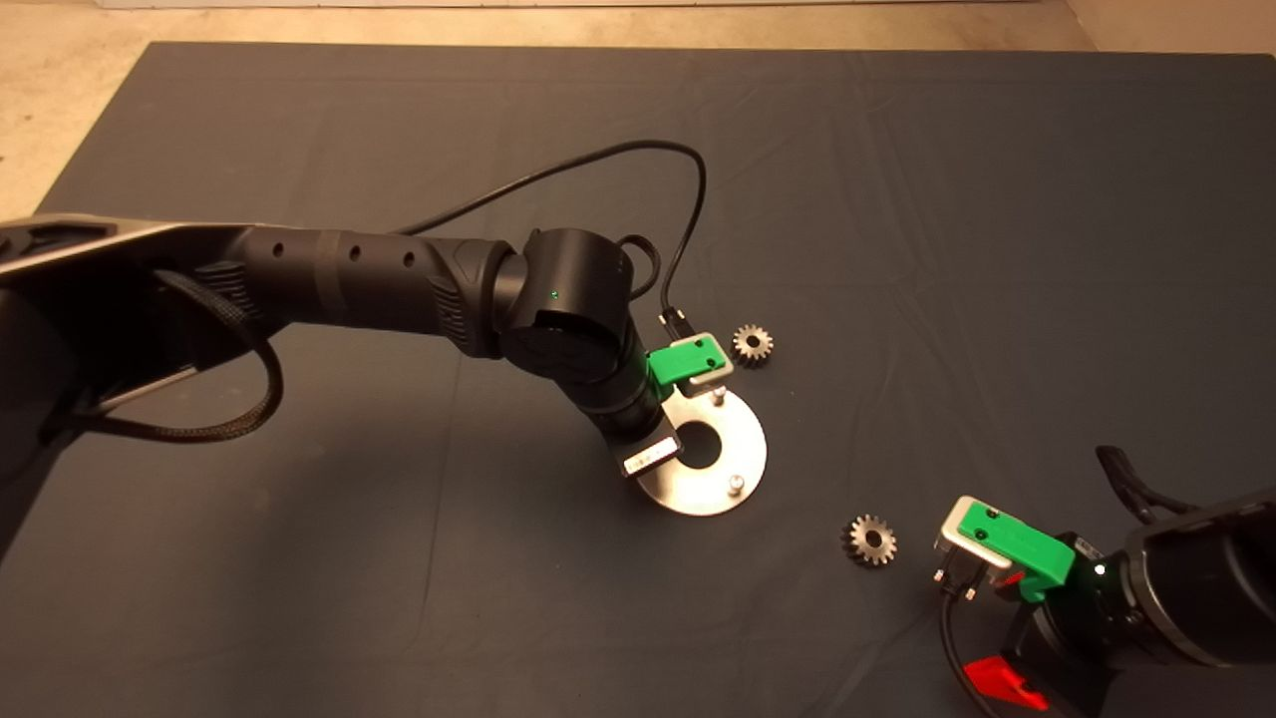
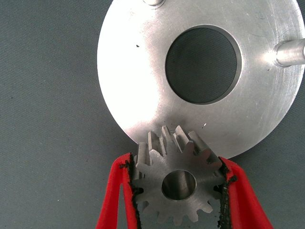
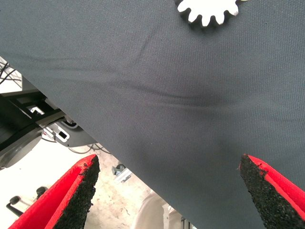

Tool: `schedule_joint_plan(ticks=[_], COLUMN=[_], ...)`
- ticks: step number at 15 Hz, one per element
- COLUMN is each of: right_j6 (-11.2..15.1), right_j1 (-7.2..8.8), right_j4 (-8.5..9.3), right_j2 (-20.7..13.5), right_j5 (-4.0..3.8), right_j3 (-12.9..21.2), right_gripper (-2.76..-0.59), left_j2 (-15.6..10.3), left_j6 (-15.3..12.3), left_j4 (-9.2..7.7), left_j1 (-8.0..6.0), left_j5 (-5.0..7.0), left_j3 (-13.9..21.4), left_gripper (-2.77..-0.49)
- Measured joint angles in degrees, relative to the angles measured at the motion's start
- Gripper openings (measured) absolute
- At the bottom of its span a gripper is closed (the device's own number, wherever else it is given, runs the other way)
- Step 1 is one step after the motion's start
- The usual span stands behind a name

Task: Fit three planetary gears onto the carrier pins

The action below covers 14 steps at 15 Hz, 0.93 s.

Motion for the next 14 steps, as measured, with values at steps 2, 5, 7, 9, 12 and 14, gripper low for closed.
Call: schedule_joint_plan(ticks=[2,5,7,9,12,14], right_j6=[0.0,0.0,0.0,0.0,0.0,0.0], right_j1=[0.01,0.01,0.01,0.01,0.01,0.01], right_j4=[0.00,-0.01,-0.01,0.00,-0.02,0.00], right_j2=[0.0,0.0,0.0,0.0,0.0,0.0], right_j5=[0.00,0.00,0.00,0.01,0.01,0.00], right_j3=[0.0,0.0,0.0,0.0,0.0,0.0], right_gripper=[-1.18,-1.18,-1.18,-1.18,-1.18,-1.18], left_j2=[0.0,0.0,-0.1,-0.3,-0.5,-0.9], left_j6=[-0.1,-0.8,-1.0,-1.0,-0.9,-0.9], left_j4=[-0.05,-0.22,-0.22,-0.22,-0.22,-0.25], left_j1=[0.00,0.00,0.00,0.02,0.02,0.02], left_j5=[-0.24,-2.09,-3.23,-3.61,-3.52,-3.55], left_j3=[0.0,0.0,0.0,0.0,0.0,0.0], left_gripper=[-2.66,-2.66,-2.66,-2.66,-2.66,-2.66])
